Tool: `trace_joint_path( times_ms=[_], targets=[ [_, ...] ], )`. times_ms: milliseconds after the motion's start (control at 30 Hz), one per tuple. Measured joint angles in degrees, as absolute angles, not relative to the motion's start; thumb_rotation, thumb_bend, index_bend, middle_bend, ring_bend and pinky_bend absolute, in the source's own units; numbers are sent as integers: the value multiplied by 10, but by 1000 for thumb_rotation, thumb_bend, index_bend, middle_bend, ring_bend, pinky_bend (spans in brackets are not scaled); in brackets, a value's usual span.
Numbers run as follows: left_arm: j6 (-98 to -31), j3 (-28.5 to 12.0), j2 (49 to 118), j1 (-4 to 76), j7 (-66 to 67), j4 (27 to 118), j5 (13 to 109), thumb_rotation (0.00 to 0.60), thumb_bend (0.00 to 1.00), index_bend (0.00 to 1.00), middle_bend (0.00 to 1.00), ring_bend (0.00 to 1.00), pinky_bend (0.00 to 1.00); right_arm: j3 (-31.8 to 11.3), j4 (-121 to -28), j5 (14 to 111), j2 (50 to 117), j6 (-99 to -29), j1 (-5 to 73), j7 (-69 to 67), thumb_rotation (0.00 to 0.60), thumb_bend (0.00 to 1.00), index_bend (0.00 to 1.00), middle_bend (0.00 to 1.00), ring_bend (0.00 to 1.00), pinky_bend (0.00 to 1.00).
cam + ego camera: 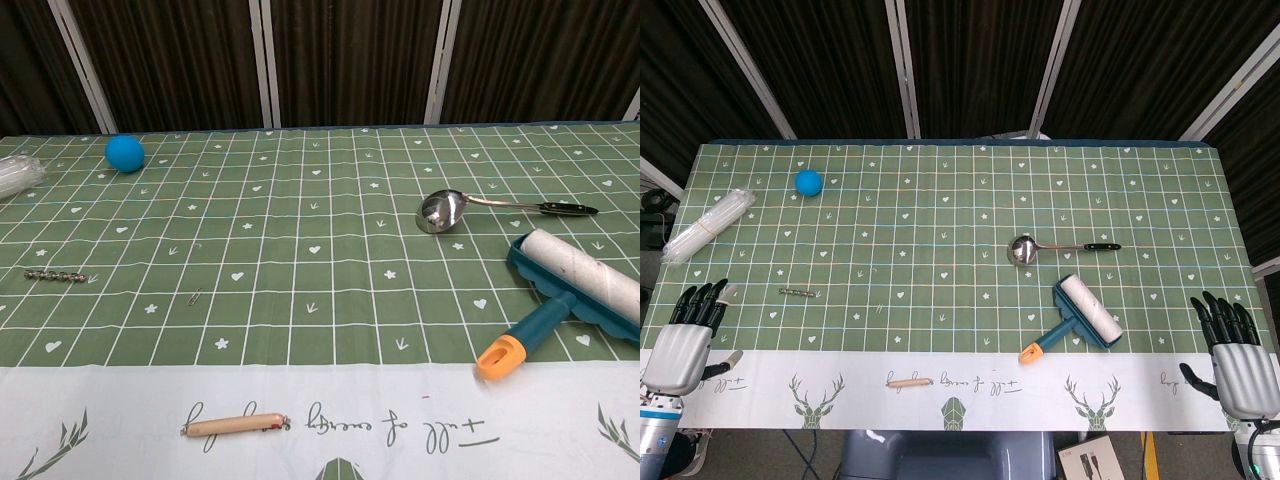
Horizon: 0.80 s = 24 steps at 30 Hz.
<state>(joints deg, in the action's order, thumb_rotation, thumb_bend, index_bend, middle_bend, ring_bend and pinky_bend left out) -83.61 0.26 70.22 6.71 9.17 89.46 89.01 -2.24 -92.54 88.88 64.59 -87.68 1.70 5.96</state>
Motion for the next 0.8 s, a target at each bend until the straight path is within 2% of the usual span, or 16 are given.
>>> trace_joint_path(
  times_ms=[467, 567, 800],
  targets=[
    [-812, 2, 697, 77, 90, 907, 884, 600, 138, 1, 0, 0, 0, -20, -927, 891, 646, -874, 18, 64, 600, 111, 0, 0, 0, 47],
    [-790, -4, 693, 88, 87, 916, 871, 600, 185, 61, 0, 0, 0, -20, -927, 890, 647, -873, 18, 63, 600, 110, 0, 0, 0, 47],
    [-702, -47, 700, 147, 112, 918, 794, 600, 268, 321, 0, 0, 0, -20, -927, 890, 645, -873, 18, 58, 600, 110, 0, 0, 0, 47]
  ],
)
